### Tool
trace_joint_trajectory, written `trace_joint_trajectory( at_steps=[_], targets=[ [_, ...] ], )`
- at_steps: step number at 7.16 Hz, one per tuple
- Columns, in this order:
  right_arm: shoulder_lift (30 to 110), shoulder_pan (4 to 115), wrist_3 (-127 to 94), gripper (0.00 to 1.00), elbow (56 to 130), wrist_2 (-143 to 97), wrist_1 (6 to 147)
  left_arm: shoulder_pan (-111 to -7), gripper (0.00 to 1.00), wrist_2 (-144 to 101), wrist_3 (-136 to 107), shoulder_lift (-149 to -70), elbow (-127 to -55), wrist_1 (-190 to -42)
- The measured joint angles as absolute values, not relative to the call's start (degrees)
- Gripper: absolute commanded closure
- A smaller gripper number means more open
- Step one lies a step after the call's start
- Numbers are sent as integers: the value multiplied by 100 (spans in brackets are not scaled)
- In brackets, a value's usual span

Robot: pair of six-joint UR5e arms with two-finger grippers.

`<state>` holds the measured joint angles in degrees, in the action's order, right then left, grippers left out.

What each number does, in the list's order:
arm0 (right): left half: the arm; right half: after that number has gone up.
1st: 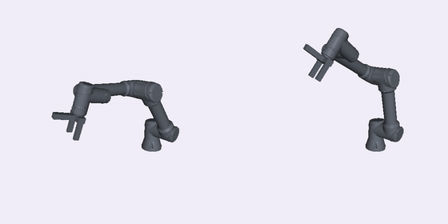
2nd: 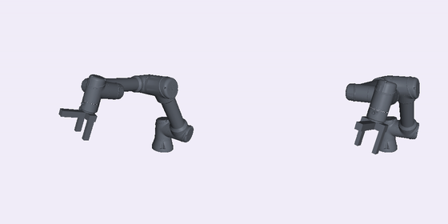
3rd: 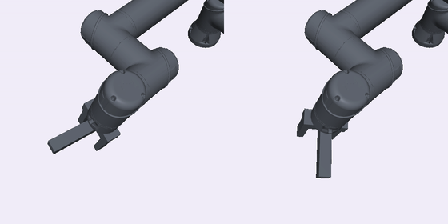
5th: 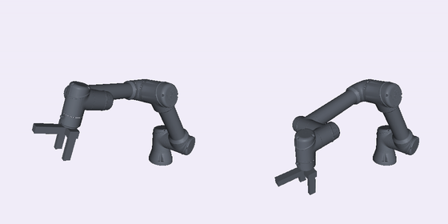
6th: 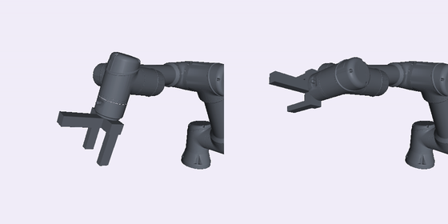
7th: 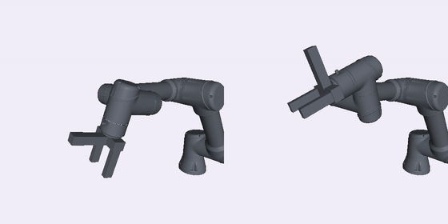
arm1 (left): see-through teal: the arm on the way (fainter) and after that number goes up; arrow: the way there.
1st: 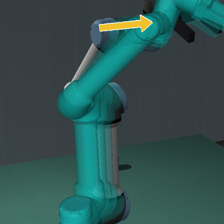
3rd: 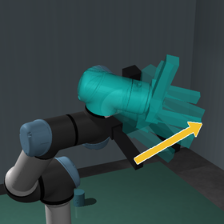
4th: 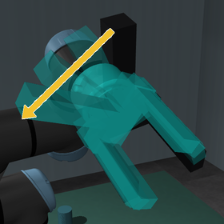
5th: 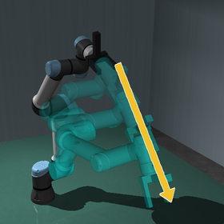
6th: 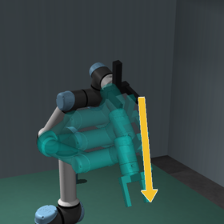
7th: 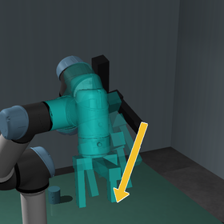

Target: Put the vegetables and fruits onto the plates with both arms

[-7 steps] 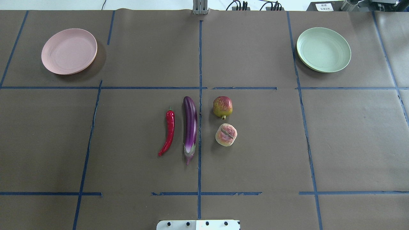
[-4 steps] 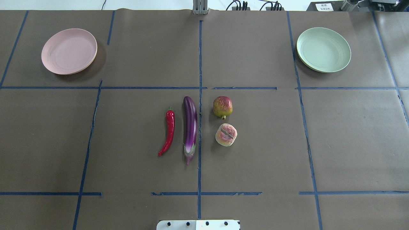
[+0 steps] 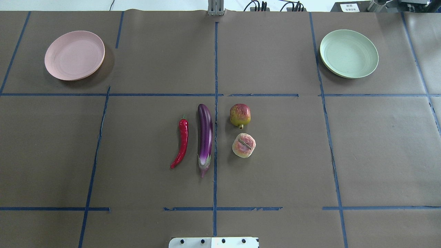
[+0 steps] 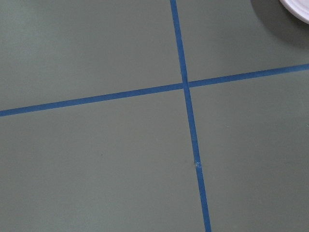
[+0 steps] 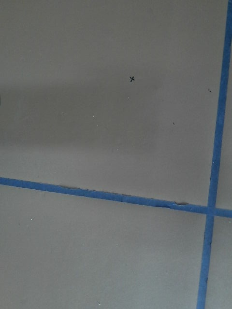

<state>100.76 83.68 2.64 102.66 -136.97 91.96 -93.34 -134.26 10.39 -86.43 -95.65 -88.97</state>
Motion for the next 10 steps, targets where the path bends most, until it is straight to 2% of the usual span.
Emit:
trace_joint_trajectory(
  at_steps=[4, 6, 10],
  targets=[
    [10021, 8152, 201, 0, 10310, -13860, 8692, -9334, 0, -13442, 1062, -8605, -9644, -8909],
    [9679, 7738, -437, 0, 10328, -14156, 8259, -9334, 0, -13445, 1051, -8600, -9649, -8912],
    [8040, 5929, -4910, 0, 10563, -13338, 7618, -9327, 0, -13447, 1017, -8603, -9682, -8986]
  ],
)
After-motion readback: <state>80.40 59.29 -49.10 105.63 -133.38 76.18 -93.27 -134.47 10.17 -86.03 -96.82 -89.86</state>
